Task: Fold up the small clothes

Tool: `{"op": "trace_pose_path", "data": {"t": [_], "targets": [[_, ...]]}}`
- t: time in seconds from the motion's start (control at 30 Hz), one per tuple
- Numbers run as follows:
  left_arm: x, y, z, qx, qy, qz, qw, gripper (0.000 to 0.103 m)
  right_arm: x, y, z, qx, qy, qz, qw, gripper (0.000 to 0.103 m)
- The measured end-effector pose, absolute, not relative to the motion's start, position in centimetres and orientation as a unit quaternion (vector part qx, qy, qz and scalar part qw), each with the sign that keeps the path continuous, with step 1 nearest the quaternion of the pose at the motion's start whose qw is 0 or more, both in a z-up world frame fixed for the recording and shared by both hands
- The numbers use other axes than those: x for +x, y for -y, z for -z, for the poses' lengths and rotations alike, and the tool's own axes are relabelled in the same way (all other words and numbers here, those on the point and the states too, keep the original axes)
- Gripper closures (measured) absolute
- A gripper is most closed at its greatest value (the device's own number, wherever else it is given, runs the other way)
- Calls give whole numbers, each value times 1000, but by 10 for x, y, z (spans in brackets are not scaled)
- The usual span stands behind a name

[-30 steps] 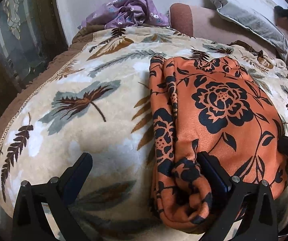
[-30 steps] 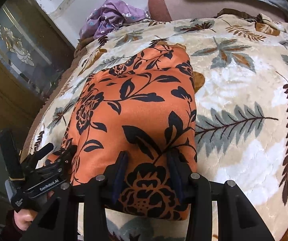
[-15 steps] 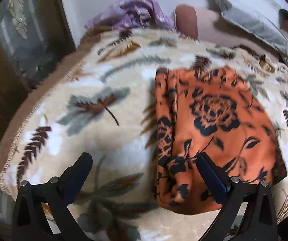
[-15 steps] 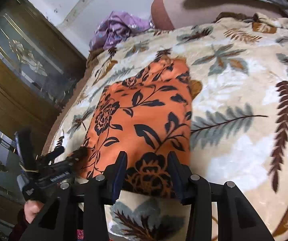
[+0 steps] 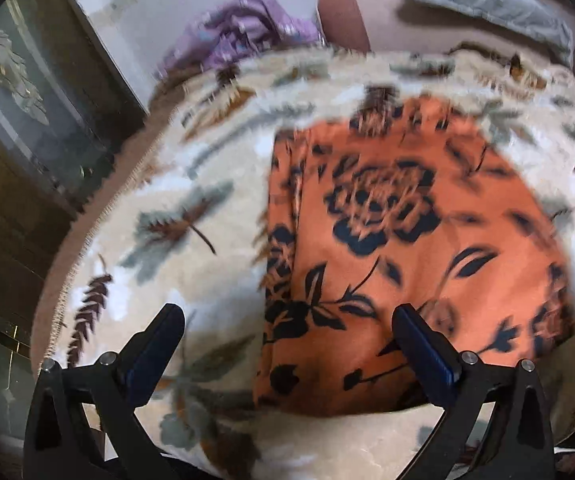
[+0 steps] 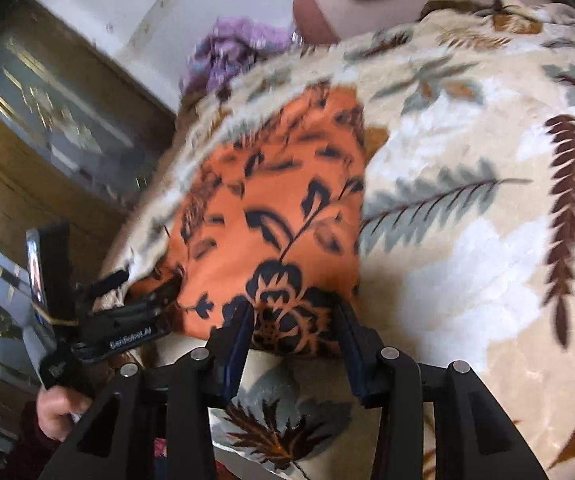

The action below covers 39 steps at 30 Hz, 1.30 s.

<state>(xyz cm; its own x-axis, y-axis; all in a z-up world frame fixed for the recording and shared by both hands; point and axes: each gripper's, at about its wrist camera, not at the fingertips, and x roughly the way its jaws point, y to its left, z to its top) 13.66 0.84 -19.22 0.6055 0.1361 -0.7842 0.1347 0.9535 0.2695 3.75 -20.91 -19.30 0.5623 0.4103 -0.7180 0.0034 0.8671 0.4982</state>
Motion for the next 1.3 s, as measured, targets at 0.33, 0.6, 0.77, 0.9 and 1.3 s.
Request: {"op": "trace_pose_path", "data": {"t": [0.33,0.6,0.77,0.9,1.3], "targets": [[101,13,139,143,-379,8,914,0,4,218,143,172,-391,-108,898,53],[95,8,119,145,-352,3,925,0,5,209,147,175,-397,-115,894,53],[98,0,119,133,-352,-2,926,0,11,202,151,177,-406,-119,888,53],[105,-10,128,124,-364,-10,923,0,22,190,157,172,-421,-120,883,53],[143,-37,201,112,-454,-43,883,0,69,160,215,173,-509,-98,837,53]]}}
